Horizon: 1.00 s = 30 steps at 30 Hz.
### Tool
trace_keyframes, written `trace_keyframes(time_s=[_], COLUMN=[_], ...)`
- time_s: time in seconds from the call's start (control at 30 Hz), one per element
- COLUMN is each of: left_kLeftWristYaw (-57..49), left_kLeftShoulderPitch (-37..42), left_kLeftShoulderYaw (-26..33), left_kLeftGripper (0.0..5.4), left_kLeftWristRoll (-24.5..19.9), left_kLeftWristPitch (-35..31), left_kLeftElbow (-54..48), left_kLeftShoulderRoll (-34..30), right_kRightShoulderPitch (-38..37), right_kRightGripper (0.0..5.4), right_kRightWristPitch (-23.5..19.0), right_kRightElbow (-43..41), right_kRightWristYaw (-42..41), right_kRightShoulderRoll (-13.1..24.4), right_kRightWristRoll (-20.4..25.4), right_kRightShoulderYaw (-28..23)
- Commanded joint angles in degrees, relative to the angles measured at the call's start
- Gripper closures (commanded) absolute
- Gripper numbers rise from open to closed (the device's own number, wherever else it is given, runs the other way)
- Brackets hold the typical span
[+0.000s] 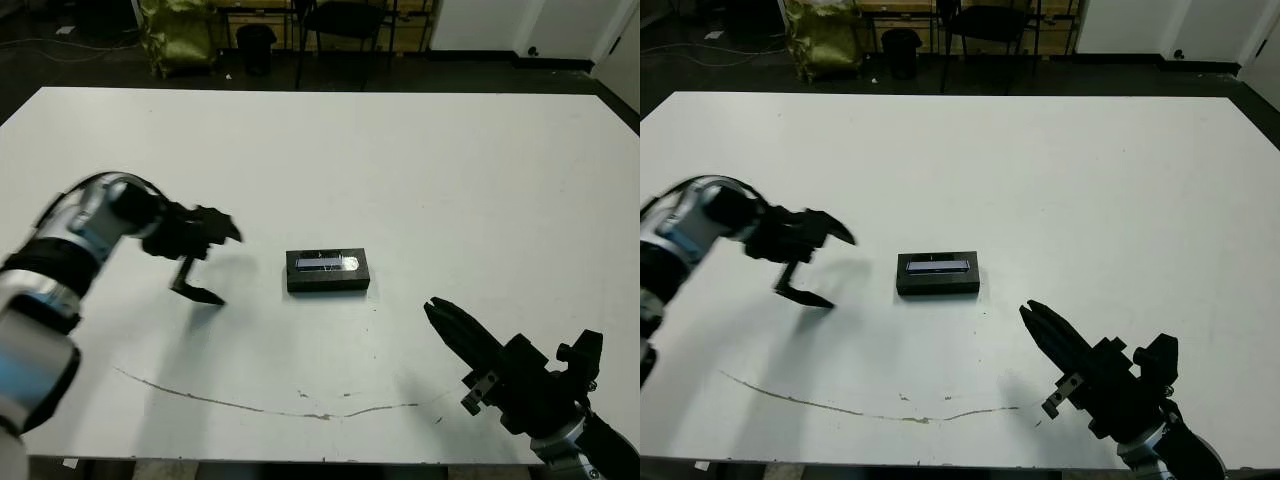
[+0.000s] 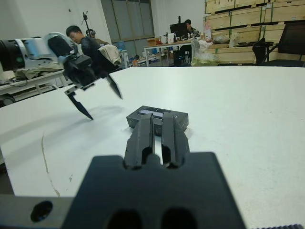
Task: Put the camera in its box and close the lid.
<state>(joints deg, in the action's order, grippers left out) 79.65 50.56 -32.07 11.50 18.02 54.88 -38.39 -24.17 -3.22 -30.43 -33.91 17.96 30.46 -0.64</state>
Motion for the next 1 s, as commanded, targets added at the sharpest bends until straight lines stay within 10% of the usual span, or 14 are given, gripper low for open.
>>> trace_keyframes(time_s=[0.03,0.4,0.8,1.0], left_kLeftWristYaw=[-2.4,-36.9,-59.7,-67.0], left_kLeftShoulderPitch=[-6.0,-30.0,-38.6,-40.6], left_kLeftShoulderYaw=[3.5,33.8,22.6,17.0], left_kLeftGripper=[0.01,2.38,5.34,5.38], left_kLeftWristRoll=[0.4,-25.9,-26.8,-23.8], left_kLeftWristPitch=[-3.0,-25.9,-43.5,-45.2], left_kLeftElbow=[0.7,-47.5,-75.5,-74.9], left_kLeftShoulderRoll=[-3.6,7.9,27.3,34.7], right_kRightShoulderPitch=[-0.1,0.4,2.1,4.4], right_kRightGripper=[5.4,5.4,5.4,5.4], right_kRightWristPitch=[-0.4,0.5,-5.6,-6.6], right_kRightElbow=[0.9,0.4,-0.5,-0.2], right_kRightWristYaw=[-0.3,1.5,12.0,17.2], right_kRightShoulderRoll=[0.2,-0.8,-4.9,-8.0], right_kRightWristRoll=[-0.1,-2.5,-5.7,-7.8], right_kRightShoulderYaw=[0.0,1.2,2.7,3.0])
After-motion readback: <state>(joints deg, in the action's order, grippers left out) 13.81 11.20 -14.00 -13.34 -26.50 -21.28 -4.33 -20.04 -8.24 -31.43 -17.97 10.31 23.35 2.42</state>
